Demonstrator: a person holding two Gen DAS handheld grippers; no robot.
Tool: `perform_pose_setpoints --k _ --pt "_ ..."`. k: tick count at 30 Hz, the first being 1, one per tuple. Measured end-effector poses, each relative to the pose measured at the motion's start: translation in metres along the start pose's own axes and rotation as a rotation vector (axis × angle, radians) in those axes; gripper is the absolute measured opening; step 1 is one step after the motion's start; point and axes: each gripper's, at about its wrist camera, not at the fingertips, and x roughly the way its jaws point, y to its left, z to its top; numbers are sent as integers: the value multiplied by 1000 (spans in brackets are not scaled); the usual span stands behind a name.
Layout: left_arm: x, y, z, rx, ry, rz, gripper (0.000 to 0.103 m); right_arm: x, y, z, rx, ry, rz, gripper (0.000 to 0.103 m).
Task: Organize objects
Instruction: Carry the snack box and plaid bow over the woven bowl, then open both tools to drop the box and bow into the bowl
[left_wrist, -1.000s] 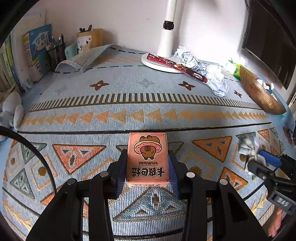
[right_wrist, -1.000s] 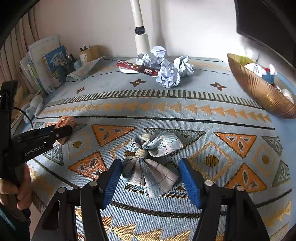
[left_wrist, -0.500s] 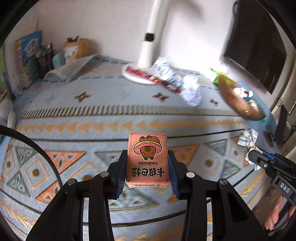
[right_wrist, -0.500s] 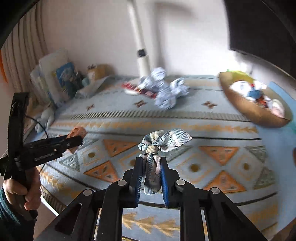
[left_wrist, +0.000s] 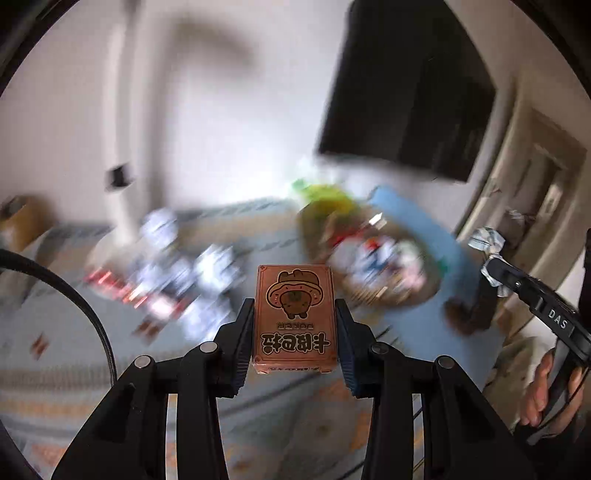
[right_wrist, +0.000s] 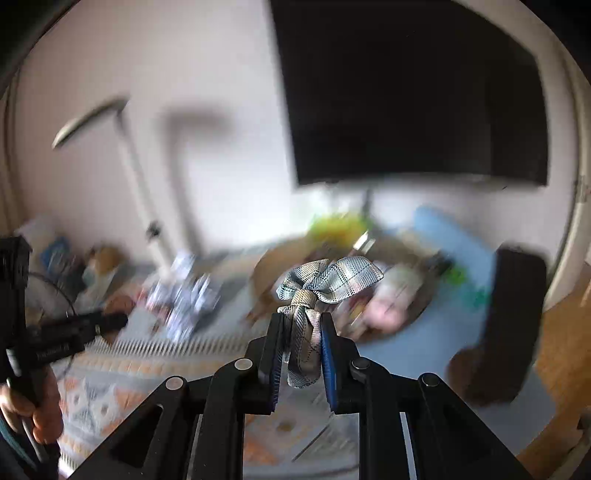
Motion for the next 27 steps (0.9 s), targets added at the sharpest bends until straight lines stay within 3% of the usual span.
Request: perform_pose_setpoints --k 7,17,19,21,23,27 --pt "60 -45 70 18 -23 -115 37 7 -49 66 142 -95 -18 19" --pt "141 -77 105 38 -8 -180 41 75 -72 85 191 -18 -55 19" --pt "161 -77 103 32 29 -196 51 90 -76 83 197 8 -48 27" --pt "181 -73 97 21 94 -176 51 107 -78 80 197 69 -70 65" --pt "190 -63 87 -24 150 -189 51 120 -82 71 201 127 -63 66" --pt "171 -45 74 -64 153 -203 51 114 -90 53 242 156 -39 66"
